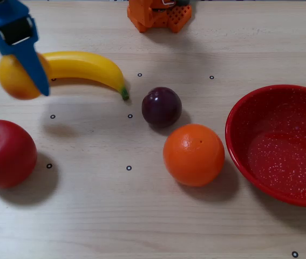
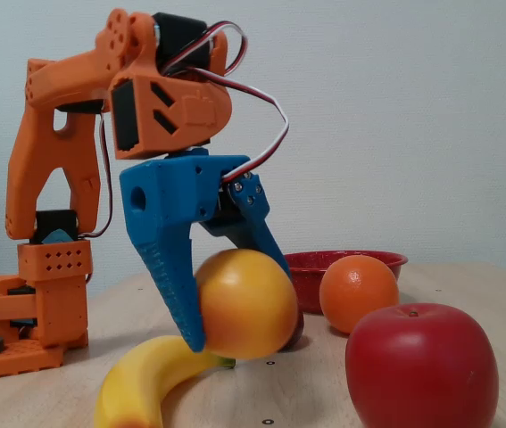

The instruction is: Put peach in the red bowl.

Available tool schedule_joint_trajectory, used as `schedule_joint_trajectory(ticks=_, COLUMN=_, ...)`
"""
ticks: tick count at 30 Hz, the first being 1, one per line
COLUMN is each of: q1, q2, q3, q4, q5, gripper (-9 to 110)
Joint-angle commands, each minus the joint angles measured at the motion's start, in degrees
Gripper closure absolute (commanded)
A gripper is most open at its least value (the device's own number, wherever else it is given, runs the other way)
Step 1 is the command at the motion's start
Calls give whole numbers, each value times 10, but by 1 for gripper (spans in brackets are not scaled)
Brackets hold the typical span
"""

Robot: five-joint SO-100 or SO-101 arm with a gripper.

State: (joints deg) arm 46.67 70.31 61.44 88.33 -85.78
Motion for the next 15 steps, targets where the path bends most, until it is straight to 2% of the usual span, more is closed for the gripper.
schedule_joint_trajectory(ticks=1, q1=-25, q2=110, q3=-62, q4=20, q5=33, gripper=102)
schedule_joint_trajectory(ticks=15, q1=-92, q2=177, q3=-88, q4=120, q5=154, gripper=102)
